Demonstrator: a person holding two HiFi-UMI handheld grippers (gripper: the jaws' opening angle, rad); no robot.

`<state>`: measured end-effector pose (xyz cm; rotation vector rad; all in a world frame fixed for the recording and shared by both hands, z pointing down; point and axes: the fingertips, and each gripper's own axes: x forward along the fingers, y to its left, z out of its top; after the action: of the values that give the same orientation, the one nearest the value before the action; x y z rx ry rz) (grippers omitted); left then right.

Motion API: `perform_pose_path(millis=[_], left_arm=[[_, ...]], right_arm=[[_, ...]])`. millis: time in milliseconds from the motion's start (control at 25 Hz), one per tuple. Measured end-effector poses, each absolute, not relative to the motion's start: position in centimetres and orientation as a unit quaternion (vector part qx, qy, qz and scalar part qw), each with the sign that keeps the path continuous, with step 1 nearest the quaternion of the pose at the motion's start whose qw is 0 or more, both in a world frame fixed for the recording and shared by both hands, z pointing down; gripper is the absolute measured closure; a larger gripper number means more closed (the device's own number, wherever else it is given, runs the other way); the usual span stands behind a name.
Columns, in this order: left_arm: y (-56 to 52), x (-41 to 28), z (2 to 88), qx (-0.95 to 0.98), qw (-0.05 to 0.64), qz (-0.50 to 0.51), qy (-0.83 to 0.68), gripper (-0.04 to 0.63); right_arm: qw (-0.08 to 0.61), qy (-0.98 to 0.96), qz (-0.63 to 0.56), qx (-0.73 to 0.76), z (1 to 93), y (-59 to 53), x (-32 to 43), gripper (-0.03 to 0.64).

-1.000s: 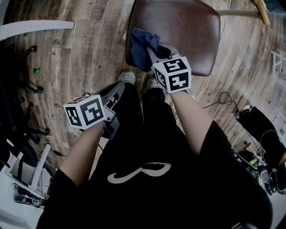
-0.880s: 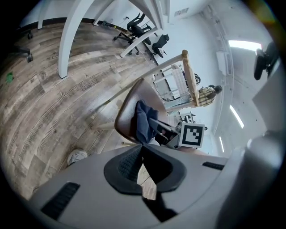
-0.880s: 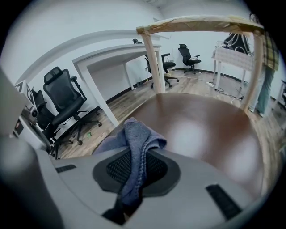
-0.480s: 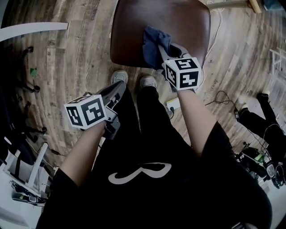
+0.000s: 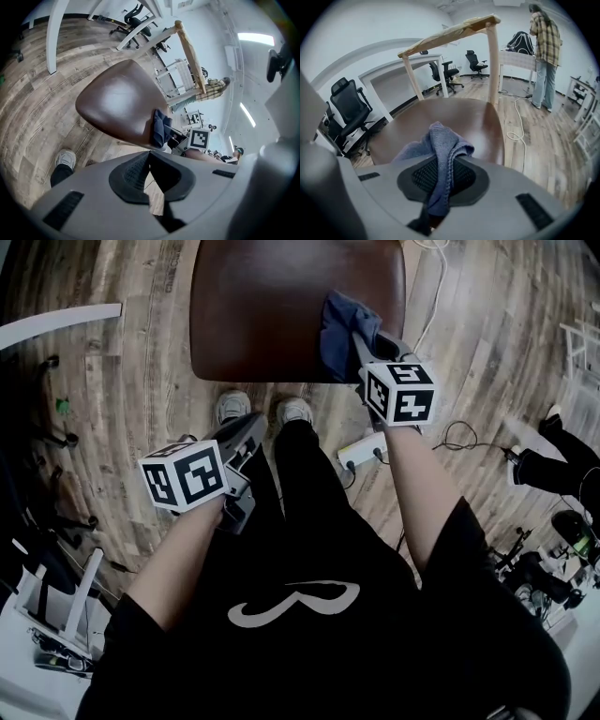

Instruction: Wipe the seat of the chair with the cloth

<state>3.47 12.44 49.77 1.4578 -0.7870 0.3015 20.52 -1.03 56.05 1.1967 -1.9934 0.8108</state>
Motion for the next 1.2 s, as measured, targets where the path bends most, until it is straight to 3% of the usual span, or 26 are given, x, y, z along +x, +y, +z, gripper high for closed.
perform_pose_path(millis=[600,960,1200], left_arm=[[13.0,6.9,48.9,0.649,0.658,0.125,-0.36,0.581],[14.6,5.2,49.6,0.631,0.664,0.121,-0.383,0.581],[14.1,3.6,46.8,0.65,0.642,0.095,-0.395,0.581]], right_arm=[[0.353,-0.724,0.31,0.505,56.5,-0.1,30.4,0.563],[0.223,-0.711,0.394,0.539,53.2,1.2,31.0,0.563],[0.185,-0.763,0.37,0.497,46.8,3.1,28.3,0.563]])
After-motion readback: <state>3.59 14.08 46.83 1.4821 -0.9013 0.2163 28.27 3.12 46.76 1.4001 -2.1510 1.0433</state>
